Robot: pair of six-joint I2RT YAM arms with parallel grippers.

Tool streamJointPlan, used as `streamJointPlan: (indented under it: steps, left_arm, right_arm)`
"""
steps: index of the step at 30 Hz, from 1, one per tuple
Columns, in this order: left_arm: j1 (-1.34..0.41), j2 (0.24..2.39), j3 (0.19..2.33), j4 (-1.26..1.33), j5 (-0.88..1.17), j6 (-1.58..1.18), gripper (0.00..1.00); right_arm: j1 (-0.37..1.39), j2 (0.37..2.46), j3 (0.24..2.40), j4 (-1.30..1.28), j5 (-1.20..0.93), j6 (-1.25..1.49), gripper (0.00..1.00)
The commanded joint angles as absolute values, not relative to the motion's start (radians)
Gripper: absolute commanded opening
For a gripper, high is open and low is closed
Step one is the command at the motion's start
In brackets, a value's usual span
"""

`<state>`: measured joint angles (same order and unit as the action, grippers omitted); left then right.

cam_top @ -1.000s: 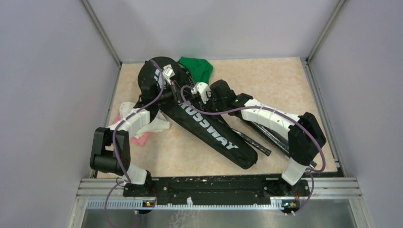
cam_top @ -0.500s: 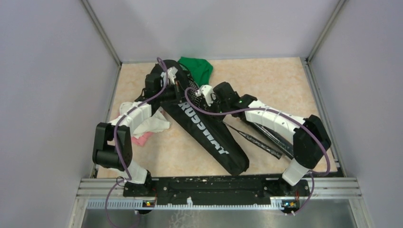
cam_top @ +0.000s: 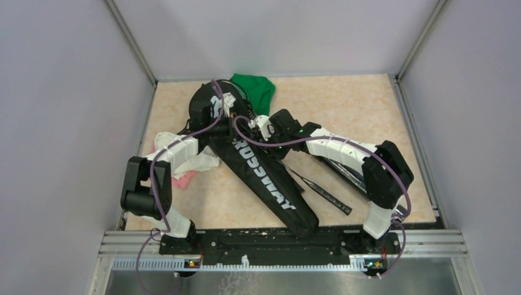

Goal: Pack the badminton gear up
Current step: Place the racket in the racket bag.

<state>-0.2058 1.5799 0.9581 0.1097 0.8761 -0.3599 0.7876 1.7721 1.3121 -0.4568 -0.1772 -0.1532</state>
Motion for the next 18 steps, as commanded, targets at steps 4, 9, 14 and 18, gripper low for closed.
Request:
streamJointPlan:
  steps: [4, 9, 14, 18]
  left_arm:
    - [-0.218, 1.553, 0.915, 0.193, 0.943, -0.259, 0.0]
    - [-0.216, 1.572, 0.924, 0.157, 0.962, -0.22, 0.0]
    - [-0.216, 1.583, 0.905, 0.236, 1.008, -0.28, 0.0]
    - [-0.209, 1.591, 0.904, 0.279, 1.022, -0.334, 0.0]
  right_arm:
    - [0.786, 1.774, 1.378, -0.346, -0.309, -0.16, 0.0]
    - [0.777, 1.796, 1.395, -0.314, -0.357, -0.133, 0.0]
    - [0.775, 1.836, 1.417, -0.266, -0.353, -0.076, 0.0]
    - [0.753, 1.87, 1.454, -0.259, -0.36, -0.041, 0.0]
